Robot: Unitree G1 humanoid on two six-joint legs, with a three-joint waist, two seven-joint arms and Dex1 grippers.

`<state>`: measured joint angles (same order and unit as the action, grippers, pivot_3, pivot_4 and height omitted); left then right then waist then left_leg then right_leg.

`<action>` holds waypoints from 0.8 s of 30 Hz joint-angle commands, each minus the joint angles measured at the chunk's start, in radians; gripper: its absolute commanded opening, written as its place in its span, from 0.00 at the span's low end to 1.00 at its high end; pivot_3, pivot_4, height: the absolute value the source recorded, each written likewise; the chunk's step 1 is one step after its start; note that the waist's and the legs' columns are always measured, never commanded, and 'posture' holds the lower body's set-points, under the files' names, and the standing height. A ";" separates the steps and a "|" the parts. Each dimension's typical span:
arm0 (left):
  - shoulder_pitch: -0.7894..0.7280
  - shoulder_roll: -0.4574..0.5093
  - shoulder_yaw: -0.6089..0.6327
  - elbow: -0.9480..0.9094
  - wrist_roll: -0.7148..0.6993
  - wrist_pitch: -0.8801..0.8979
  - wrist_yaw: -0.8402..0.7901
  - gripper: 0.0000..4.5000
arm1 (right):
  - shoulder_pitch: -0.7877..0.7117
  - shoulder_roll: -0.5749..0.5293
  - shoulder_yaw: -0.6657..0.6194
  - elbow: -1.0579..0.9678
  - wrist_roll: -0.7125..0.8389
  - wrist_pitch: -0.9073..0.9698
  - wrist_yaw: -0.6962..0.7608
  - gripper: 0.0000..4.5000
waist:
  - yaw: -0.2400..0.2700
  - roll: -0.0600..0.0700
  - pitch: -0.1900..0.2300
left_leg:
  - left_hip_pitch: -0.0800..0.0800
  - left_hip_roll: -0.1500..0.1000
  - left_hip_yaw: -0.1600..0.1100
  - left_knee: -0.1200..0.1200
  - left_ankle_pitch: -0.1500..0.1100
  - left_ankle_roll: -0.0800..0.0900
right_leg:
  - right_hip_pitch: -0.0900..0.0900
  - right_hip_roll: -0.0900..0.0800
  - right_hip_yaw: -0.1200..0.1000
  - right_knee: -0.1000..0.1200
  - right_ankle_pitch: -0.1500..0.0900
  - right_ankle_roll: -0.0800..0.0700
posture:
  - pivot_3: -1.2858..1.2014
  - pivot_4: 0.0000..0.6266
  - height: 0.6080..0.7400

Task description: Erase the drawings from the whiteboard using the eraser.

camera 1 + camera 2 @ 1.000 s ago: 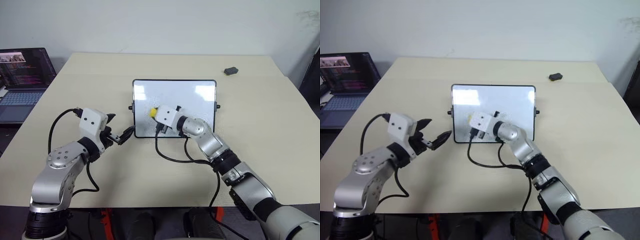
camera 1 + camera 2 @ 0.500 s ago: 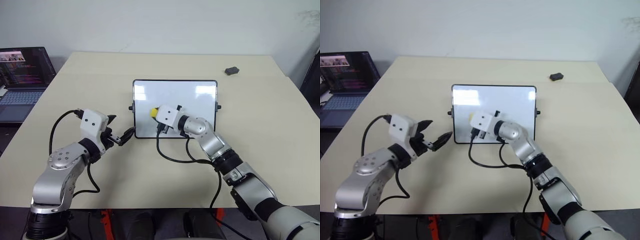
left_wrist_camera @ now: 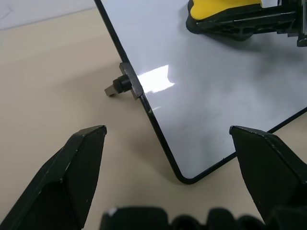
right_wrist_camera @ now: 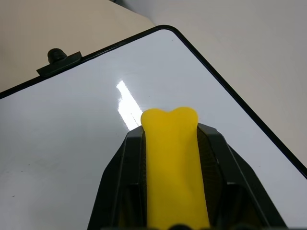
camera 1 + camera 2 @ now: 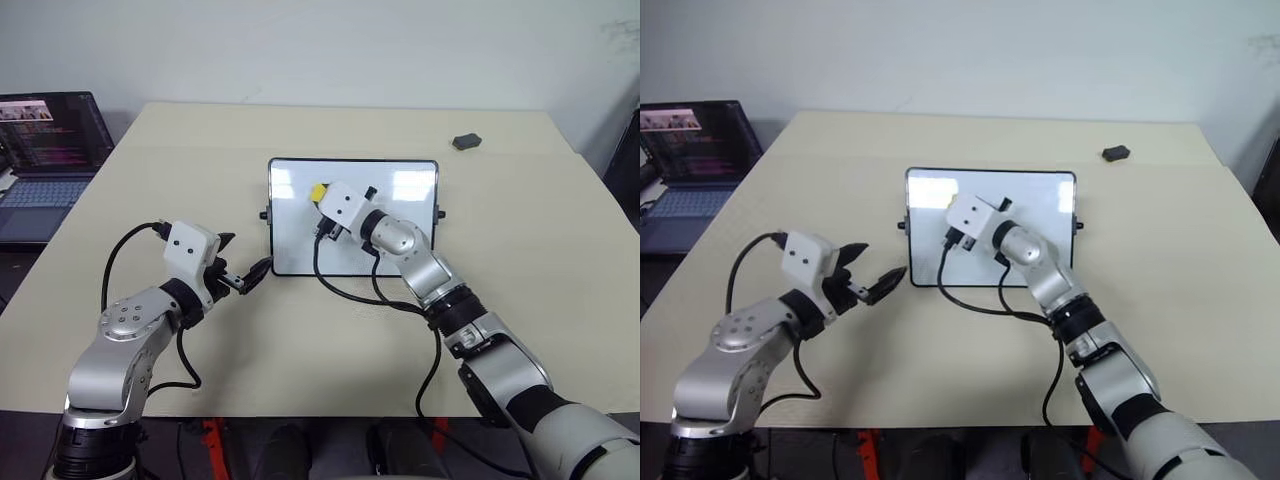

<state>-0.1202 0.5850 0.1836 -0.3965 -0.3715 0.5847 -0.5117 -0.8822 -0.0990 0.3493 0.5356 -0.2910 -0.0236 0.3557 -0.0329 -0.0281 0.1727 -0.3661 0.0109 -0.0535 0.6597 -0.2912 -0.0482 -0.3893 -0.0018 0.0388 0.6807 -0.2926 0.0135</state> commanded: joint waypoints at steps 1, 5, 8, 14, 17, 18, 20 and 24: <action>-0.007 -0.005 0.008 -0.049 -0.003 -0.012 0.011 1.00 | 0.034 0.012 0.007 -0.031 0.037 0.027 0.084 0.24 | 0.000 0.000 0.000 | 0.000 0.000 0.000 0.000 0.000 0.000 | 0.000 0.000 0.000 0.000 0.000 0.000 | 0.52 0.24 1.00; 0.001 -0.016 0.007 -0.061 -0.004 -0.015 0.019 1.00 | 0.068 0.024 -0.025 -0.101 0.076 0.067 0.103 0.24 | 0.000 0.000 0.000 | 0.000 0.000 0.000 0.000 0.000 0.000 | 0.000 0.000 0.000 0.000 0.000 0.000 | 0.52 0.24 1.00; 0.003 -0.027 0.005 -0.074 -0.009 -0.028 0.014 1.00 | 0.092 0.014 -0.080 -0.184 0.109 0.095 0.085 0.24 | 0.000 0.000 0.001 | 0.000 0.000 0.000 0.000 0.000 0.000 | 0.000 0.000 0.000 0.000 0.000 0.000 | 0.52 0.24 1.00; -0.027 -0.025 -0.015 -0.090 -0.043 -0.042 -0.039 1.00 | 0.225 -0.059 -0.186 -0.482 0.191 0.238 0.106 0.24 | 0.006 0.001 0.001 | -0.003 -0.001 -0.002 0.000 0.000 0.000 | -0.001 -0.001 -0.001 -0.002 0.000 0.000 | 0.52 0.24 1.00; -0.072 -0.019 -0.036 -0.062 -0.058 -0.052 -0.081 1.00 | 0.340 -0.118 -0.251 -0.671 0.233 0.314 0.111 0.24 | 0.007 0.001 0.001 | -0.004 -0.001 -0.003 0.000 0.000 0.000 | -0.001 -0.001 -0.002 -0.002 0.000 0.001 | 0.52 0.24 1.00; -0.086 -0.018 -0.043 -0.053 -0.063 -0.055 -0.095 1.00 | 0.373 -0.133 -0.270 -0.721 0.239 0.335 0.104 0.24 | 0.006 0.001 0.001 | -0.005 -0.001 -0.003 0.000 0.000 0.000 | -0.001 -0.001 -0.002 -0.002 -0.001 0.001 | 0.52 0.24 1.00; -0.135 -0.012 -0.075 -0.019 -0.072 -0.062 -0.148 1.00 | 0.473 -0.166 -0.333 -0.847 0.234 0.397 0.067 0.24 | 0.006 0.002 0.002 | -0.005 -0.001 -0.003 0.000 0.000 0.000 | -0.002 -0.001 -0.002 -0.002 -0.001 0.001 | 0.52 0.24 1.00; -0.223 0.003 -0.162 0.043 -0.074 -0.081 -0.273 1.00 | 0.629 -0.201 -0.417 -1.003 0.223 0.519 0.011 0.24 | 0.006 0.002 0.002 | -0.006 -0.001 -0.003 0.001 0.000 -0.001 | -0.001 -0.001 -0.002 -0.002 -0.001 0.002 | 0.52 0.24 1.00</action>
<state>-0.3215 0.5761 0.0436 -0.3496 -0.4319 0.5311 -0.7388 -0.2621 -0.2941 -0.0360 -0.3906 -0.0652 0.4609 0.3891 -0.0270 -0.0260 0.1747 -0.3716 0.0094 -0.0559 0.6604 -0.2916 -0.0488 -0.3907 -0.0023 0.0374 0.6791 -0.2938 0.0153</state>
